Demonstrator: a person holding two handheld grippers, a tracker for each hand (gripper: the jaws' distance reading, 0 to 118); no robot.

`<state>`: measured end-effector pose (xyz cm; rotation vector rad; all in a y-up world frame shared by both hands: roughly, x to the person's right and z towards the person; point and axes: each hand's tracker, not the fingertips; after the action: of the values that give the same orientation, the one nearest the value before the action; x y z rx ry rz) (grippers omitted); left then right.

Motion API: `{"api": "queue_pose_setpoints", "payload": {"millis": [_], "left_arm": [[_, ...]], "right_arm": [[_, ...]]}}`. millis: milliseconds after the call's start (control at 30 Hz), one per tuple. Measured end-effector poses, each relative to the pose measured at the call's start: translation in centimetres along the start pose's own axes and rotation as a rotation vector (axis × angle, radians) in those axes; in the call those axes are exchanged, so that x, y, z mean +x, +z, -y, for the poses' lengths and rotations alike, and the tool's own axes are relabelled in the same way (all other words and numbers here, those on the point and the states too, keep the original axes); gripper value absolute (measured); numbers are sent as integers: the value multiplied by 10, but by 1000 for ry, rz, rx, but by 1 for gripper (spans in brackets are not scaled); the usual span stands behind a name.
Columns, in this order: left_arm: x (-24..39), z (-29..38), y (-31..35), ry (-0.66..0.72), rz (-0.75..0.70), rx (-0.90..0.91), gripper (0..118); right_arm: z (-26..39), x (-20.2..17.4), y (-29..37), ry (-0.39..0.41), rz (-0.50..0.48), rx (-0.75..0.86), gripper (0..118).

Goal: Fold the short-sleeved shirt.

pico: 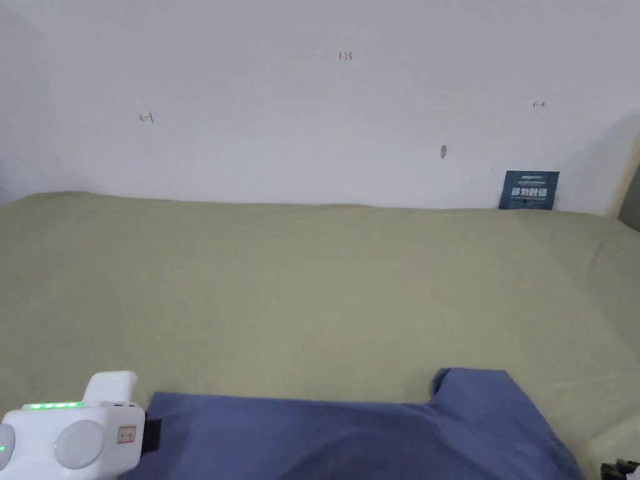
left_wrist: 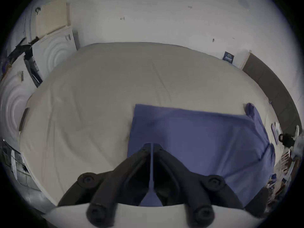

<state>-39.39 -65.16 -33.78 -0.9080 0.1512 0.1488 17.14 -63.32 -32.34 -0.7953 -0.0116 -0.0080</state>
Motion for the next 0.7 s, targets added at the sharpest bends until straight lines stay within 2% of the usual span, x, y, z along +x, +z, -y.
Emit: {"api": "queue_pose_setpoints", "payload": {"millis": [33, 67, 100, 133, 300, 400, 467, 500, 533, 567, 600, 633, 667, 700], "left_arm": [[-1, -9, -13, 1, -11, -10, 30], [-2, -17, -25, -4, -30, -26, 76], [-1, -24, -40, -5, -66, -54, 102], [-2, -30, -53, -8, -72, -62, 108], [2, -45, -89, -14, -97, -90, 107], [12, -41, -95, -34, -44, -174, 103], [21, -36, -89, -65, -72, -149, 86], [24, -35, -85, -97, -76, -138, 70], [26, -36, -81, -88, -66, -131, 43], [28, -37, -77, -86, -74, -109, 3], [29, -39, -76, -93, -61, -101, 3], [29, -41, -75, -98, -51, -93, 3], [31, -42, -78, -101, -61, -112, 3], [33, -42, -80, -111, -64, -124, 3]], "right_arm": [[-7, -3, -7, -1, -5, -6, 0], [-7, 7, -17, -8, -10, -14, 0], [-10, 7, -24, -13, -11, -18, 0], [-14, 6, -30, -10, -8, -28, 0], [-23, 11, -59, -12, -5, -50, 0], [-30, 20, -78, 15, 1, -63, 0], [-37, 27, -89, 35, 1, -67, 0], [-42, 29, -94, 42, 1, -73, 0], [-48, 31, -98, 49, -3, -77, 0], [-53, 31, -103, 59, -5, -79, 4], [-54, 27, -104, 70, -9, -83, 24], [-58, 26, -109, 75, -25, -96, 62], [-63, 26, -117, 69, -45, -115, 111], [-66, 26, -127, 56, -69, -161, 116]]}}
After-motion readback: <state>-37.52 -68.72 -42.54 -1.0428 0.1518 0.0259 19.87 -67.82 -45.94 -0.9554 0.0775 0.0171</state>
